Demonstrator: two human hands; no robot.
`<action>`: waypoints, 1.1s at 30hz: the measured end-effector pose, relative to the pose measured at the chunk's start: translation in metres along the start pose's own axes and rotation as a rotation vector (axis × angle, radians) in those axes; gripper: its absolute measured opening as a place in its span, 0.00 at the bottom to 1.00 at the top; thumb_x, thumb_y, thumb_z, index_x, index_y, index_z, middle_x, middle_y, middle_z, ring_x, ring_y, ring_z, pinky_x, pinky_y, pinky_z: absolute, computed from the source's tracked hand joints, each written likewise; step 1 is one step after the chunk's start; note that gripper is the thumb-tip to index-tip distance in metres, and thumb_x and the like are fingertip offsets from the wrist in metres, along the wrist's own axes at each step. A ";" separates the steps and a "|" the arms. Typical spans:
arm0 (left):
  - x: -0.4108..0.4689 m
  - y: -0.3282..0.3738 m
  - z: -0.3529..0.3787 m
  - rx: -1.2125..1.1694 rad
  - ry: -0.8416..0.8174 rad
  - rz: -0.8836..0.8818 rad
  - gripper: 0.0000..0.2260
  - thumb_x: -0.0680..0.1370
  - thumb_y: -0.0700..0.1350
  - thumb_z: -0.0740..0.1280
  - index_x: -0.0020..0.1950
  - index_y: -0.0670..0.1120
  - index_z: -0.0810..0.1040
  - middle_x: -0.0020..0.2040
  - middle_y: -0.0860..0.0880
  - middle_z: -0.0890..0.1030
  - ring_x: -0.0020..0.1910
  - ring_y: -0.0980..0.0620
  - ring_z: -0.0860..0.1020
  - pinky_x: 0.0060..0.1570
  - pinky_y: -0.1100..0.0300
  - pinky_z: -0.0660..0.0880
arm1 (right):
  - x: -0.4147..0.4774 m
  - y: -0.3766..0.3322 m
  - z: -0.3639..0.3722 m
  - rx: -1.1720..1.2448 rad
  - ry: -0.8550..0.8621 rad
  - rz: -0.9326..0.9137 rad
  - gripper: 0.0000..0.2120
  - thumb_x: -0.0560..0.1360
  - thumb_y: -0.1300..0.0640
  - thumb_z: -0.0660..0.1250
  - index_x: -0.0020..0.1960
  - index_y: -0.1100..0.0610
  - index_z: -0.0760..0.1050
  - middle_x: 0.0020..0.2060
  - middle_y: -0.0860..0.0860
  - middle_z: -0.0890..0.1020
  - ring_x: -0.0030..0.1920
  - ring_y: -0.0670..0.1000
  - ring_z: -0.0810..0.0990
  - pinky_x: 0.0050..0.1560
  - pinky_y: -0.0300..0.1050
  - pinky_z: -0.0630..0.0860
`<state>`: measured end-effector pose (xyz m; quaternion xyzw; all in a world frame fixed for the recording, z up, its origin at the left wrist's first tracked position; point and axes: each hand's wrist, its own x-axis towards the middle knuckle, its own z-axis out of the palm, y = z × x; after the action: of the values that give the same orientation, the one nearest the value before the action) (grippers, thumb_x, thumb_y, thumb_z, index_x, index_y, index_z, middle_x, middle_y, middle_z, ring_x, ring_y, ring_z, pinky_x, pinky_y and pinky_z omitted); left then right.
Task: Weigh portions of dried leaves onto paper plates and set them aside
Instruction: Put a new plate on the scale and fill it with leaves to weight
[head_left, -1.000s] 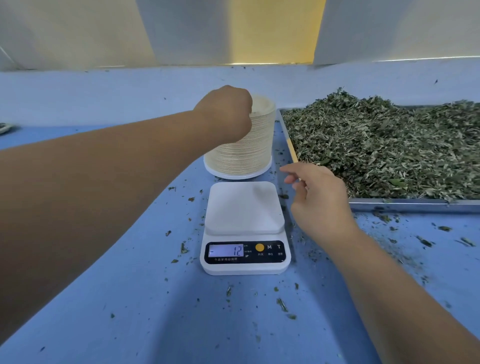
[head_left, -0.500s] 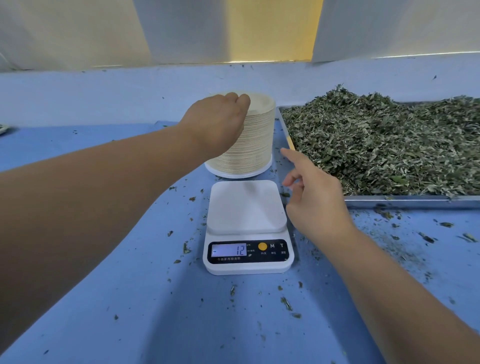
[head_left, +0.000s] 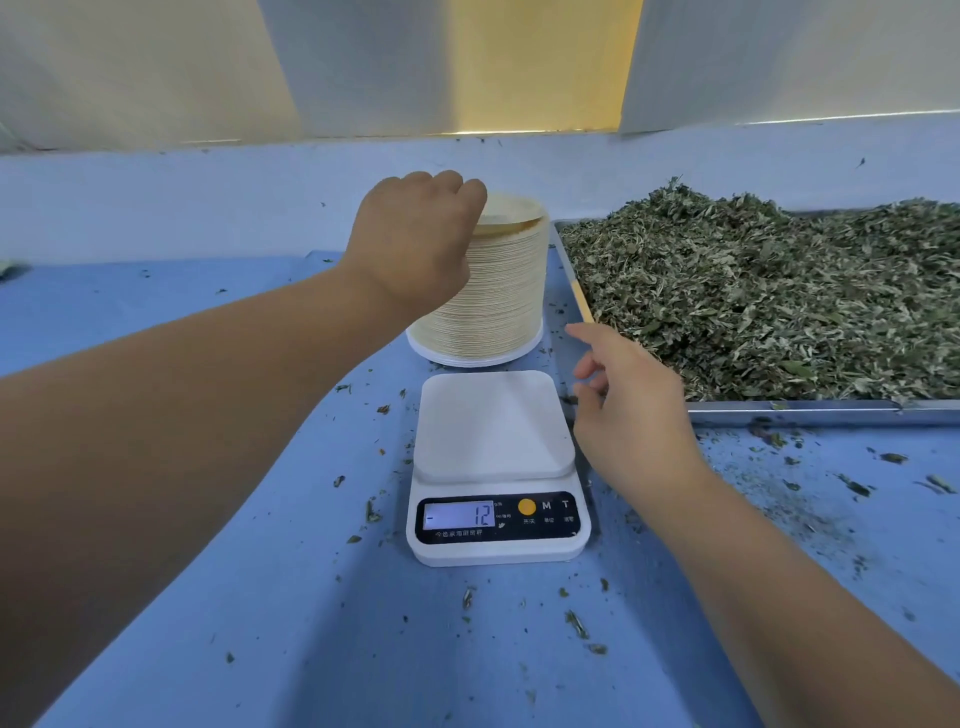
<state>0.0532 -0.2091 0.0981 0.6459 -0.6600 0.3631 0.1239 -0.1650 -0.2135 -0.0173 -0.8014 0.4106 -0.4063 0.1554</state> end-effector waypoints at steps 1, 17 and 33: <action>0.000 0.000 0.001 -0.021 0.012 -0.032 0.08 0.69 0.34 0.60 0.46 0.42 0.68 0.39 0.44 0.68 0.36 0.42 0.66 0.37 0.52 0.58 | -0.001 0.000 -0.001 0.008 -0.008 0.014 0.25 0.76 0.70 0.63 0.70 0.51 0.74 0.47 0.47 0.79 0.47 0.50 0.80 0.53 0.51 0.79; -0.079 0.027 0.001 -0.649 0.528 -0.255 0.09 0.70 0.28 0.64 0.43 0.40 0.79 0.47 0.47 0.82 0.51 0.44 0.79 0.53 0.62 0.72 | -0.003 0.000 -0.009 0.284 0.199 0.080 0.36 0.76 0.64 0.69 0.77 0.46 0.56 0.66 0.45 0.77 0.59 0.40 0.79 0.51 0.20 0.70; -0.150 0.024 0.020 -1.259 0.141 -0.781 0.15 0.74 0.33 0.75 0.44 0.55 0.84 0.42 0.61 0.86 0.46 0.60 0.85 0.50 0.69 0.79 | -0.011 0.005 -0.003 0.053 0.175 -0.178 0.16 0.76 0.66 0.70 0.61 0.54 0.83 0.46 0.42 0.83 0.46 0.47 0.82 0.52 0.32 0.75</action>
<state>0.0574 -0.1102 -0.0182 0.6153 -0.4562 -0.1135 0.6328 -0.1735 -0.2076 -0.0246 -0.7916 0.3392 -0.4976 0.1033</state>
